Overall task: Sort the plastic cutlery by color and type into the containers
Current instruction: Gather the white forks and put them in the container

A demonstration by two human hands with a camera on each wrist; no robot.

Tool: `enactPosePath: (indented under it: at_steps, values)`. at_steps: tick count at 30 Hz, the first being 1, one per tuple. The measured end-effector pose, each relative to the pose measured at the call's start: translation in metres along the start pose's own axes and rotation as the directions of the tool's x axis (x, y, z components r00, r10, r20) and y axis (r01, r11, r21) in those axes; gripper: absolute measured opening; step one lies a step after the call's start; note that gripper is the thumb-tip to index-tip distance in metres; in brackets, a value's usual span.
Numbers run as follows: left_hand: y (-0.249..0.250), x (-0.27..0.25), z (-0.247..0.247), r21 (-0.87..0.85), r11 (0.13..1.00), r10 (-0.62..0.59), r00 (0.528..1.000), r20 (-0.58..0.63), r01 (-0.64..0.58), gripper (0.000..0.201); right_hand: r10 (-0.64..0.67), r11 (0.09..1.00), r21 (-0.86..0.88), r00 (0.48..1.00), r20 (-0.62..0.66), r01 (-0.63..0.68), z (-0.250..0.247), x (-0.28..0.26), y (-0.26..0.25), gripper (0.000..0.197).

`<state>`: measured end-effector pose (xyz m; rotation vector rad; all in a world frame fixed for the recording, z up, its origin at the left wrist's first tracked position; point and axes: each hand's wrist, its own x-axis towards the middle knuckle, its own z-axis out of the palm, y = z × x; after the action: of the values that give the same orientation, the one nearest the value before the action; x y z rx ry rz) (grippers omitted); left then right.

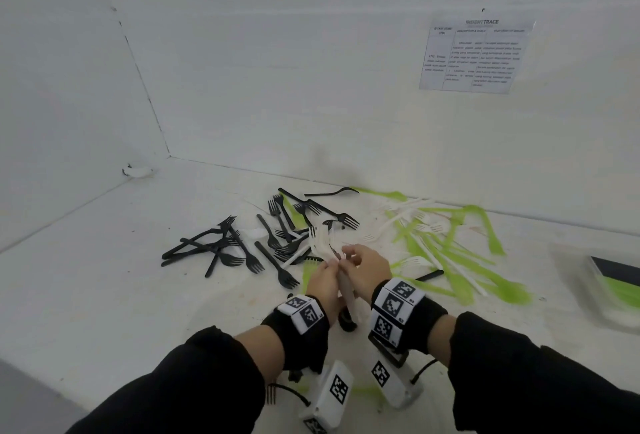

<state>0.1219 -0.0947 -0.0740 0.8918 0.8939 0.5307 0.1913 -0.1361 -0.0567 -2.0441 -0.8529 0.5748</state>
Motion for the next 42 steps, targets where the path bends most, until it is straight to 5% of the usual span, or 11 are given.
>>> enactPosePath:
  at_steps: [17,22,25,28,32,35,36,40,42]
  values:
    - [0.02,0.014,-0.046,-0.008,0.995,-0.099,0.99,0.104,0.101,0.038,-0.075,0.997,-0.031,0.996,0.051,0.077,0.043,0.022,-0.008,0.021]
    - [0.022,0.024,-0.063,0.0,1.0,-0.013,1.0,-0.009,0.013,0.029,-0.135,0.976,-0.158,0.983,0.123,0.153,0.048,0.052,-0.014,0.027]
    - [0.026,0.029,-0.073,-0.018,1.0,-0.005,0.994,-0.106,0.004,0.021,-0.173,0.868,-0.445,0.974,0.144,0.22,0.045,0.08,-0.018,0.027]
    - [0.034,0.028,-0.082,-0.046,0.999,-0.027,0.994,-0.11,0.022,0.016,-0.034,0.637,-0.74,0.967,0.252,0.215,0.045,0.098,-0.02,0.046]
    - [0.041,0.031,-0.091,-0.076,0.997,-0.003,0.993,-0.12,-0.006,0.015,-0.057,0.583,-0.726,0.91,0.411,0.364,0.045,0.109,-0.027,0.037]
    - [0.044,0.035,-0.097,-0.054,0.998,0.015,0.989,-0.15,-0.023,0.013,-0.11,0.503,-0.803,0.945,0.308,0.32,0.038,0.112,-0.03,0.032]
    - [0.044,0.035,-0.099,-0.051,0.998,0.019,0.987,-0.158,-0.027,0.013,-0.137,0.522,-0.8,0.955,0.262,0.295,0.034,0.113,-0.03,0.032]
    - [0.046,0.04,-0.103,-0.035,0.998,0.035,0.983,-0.182,-0.042,0.015,-0.206,0.855,-0.462,0.972,0.112,0.235,0.007,0.118,-0.034,0.021]
    - [0.047,0.044,-0.104,-0.018,0.999,0.032,0.981,-0.193,-0.036,0.017,-0.281,0.909,-0.321,0.96,-0.003,0.265,-0.008,0.121,-0.037,0.018]
